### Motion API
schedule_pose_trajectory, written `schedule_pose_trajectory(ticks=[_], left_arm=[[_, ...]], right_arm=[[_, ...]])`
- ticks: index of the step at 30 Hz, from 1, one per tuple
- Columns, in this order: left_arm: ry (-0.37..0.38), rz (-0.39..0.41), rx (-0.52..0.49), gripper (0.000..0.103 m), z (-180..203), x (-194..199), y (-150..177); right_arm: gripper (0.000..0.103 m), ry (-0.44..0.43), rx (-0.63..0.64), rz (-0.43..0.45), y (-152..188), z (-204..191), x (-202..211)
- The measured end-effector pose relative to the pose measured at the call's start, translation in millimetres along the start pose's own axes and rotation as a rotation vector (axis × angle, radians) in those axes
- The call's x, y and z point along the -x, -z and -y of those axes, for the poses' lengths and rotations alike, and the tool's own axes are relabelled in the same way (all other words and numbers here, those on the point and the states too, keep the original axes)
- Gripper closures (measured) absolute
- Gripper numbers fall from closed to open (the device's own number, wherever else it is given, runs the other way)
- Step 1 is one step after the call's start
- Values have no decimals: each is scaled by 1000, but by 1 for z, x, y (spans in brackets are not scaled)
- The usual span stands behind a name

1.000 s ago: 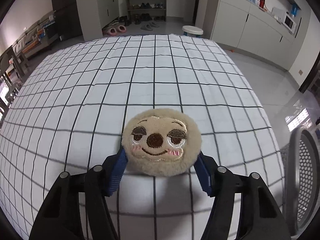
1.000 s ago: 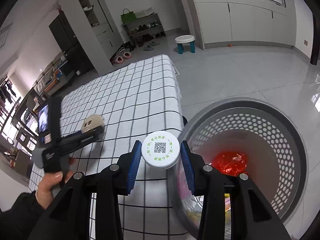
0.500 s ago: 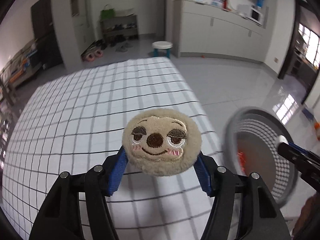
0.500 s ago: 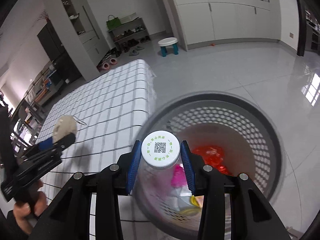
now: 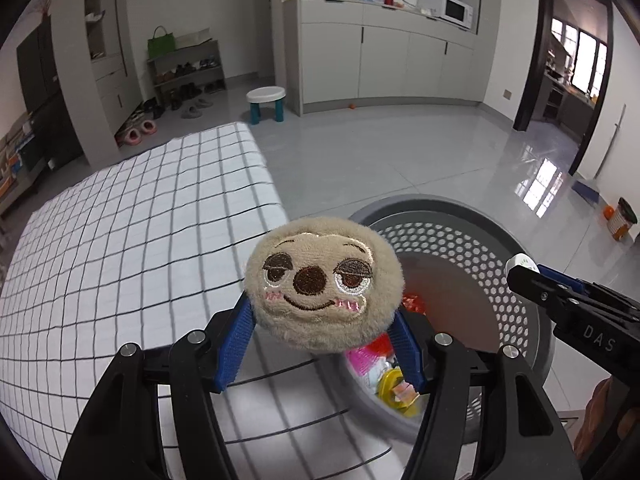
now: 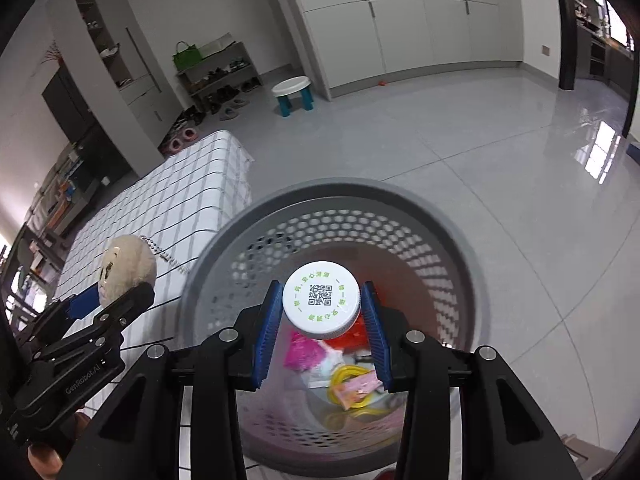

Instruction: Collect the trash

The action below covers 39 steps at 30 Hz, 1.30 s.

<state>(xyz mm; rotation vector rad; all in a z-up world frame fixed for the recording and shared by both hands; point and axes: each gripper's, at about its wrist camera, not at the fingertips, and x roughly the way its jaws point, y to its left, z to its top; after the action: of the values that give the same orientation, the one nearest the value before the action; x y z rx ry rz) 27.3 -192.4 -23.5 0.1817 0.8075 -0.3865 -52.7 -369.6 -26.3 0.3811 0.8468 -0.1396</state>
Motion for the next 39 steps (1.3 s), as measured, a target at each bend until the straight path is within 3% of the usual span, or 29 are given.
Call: schedule_pose_trajectory(ticks=[15,19,39], left_arm=[[23,-12,-12,36,21,-8,0],[7,-12,-3,31,18,-5,0],[-19,5,25,24,17,6,1]], right_arm=[[63,17,-27,-17,-1,12,-4],[49,16,-32,-7,-2,12,-3],[49,13,-43,13,-3,13,0]])
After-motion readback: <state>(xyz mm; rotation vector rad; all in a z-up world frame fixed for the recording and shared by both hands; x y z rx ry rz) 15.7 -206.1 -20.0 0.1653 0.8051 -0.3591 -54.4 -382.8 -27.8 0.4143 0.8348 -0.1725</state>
